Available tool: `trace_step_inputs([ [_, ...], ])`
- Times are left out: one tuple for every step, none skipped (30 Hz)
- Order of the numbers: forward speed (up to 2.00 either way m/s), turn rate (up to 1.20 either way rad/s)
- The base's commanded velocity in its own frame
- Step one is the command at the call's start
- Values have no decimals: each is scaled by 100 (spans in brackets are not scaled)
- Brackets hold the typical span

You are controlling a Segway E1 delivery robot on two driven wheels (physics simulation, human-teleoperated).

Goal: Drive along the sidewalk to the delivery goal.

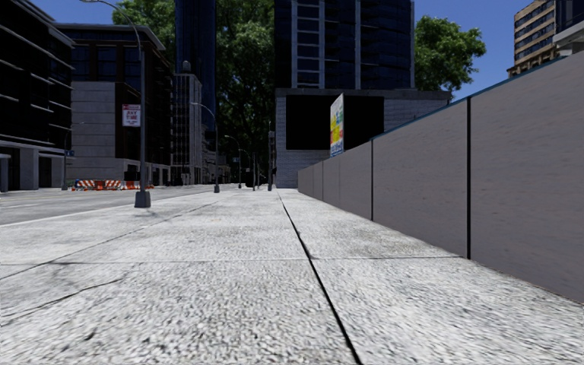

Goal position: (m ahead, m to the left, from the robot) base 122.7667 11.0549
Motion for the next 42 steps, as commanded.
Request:
trace_step_inputs([
  [200,0],
  [200,0],
  [200,0],
  [200,0],
  [200,0],
  [200,0],
  [200,0],
  [200,0],
  [200,0],
  [200,0],
  [200,0],
  [200,0],
  [200,0],
  [200,0],
  [200,0],
  [200,0],
  [200,0],
  [200,0],
  [200,0],
  [200,0],
  [200,0],
  [200,0],
  [200,0],
  [200,0],
  [200,0],
  [200,0],
  [200,0],
  [200,0],
  [200,0],
  [200,0],
  [200,0],
  [200,0],
  [200,0],
  [200,0],
  [200,0],
  [200,0],
  [200,0],
  [200,0],
  [200,0],
  [200,0],
  [200,0],
  [200,0],
])
